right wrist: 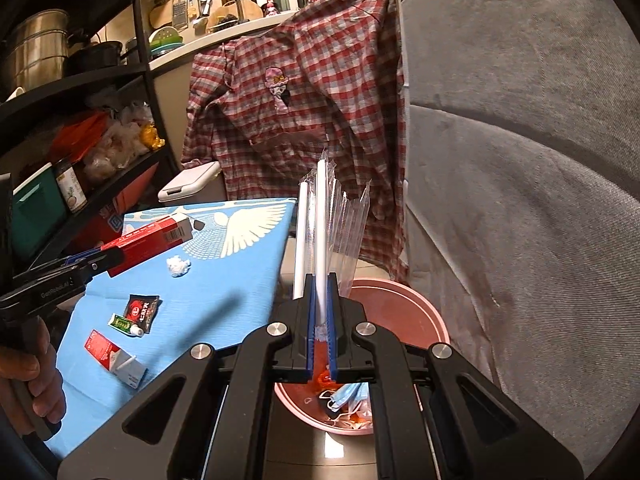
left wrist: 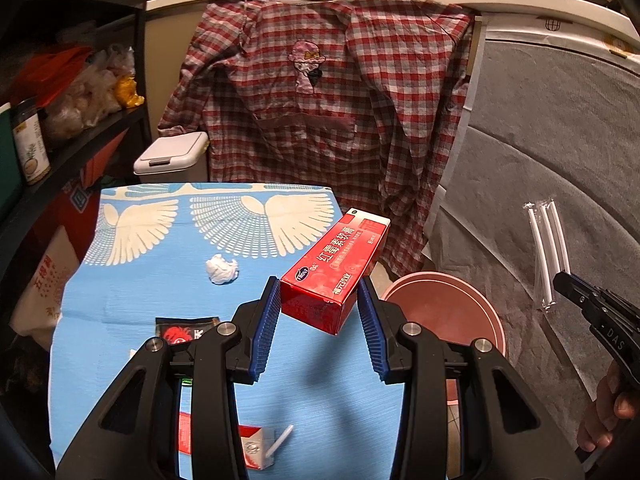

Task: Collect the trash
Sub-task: 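Carry the red box with the left tool while the right tool carries the straw pack to the bucket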

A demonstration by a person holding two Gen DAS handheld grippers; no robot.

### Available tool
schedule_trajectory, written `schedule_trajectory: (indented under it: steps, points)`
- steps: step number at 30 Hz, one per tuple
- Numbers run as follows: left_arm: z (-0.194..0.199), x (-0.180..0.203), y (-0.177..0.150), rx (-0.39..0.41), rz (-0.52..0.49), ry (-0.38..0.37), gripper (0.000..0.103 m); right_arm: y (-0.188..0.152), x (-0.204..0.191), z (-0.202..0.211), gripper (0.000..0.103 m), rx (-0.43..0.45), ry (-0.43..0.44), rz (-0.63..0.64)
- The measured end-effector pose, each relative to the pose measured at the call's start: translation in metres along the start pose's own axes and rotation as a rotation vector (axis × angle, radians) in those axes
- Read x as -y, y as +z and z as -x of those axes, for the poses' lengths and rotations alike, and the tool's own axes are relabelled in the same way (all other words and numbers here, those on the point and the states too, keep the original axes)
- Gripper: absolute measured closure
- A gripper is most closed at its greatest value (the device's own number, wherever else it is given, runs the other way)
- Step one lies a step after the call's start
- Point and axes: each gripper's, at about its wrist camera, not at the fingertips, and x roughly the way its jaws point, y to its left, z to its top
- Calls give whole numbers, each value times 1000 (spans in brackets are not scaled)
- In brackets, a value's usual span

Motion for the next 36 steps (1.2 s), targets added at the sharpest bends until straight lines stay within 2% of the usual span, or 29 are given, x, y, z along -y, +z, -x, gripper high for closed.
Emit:
schedule_trajectory:
  steps: [22,36]
  points:
    - [-22,25,-5,-33,-38,-36,64,-1,21,-10,98,-21,-31,-23]
    - [-53,58,-23,-116,-75,-139,64,-7,31,-34,98,-90,-56,-37]
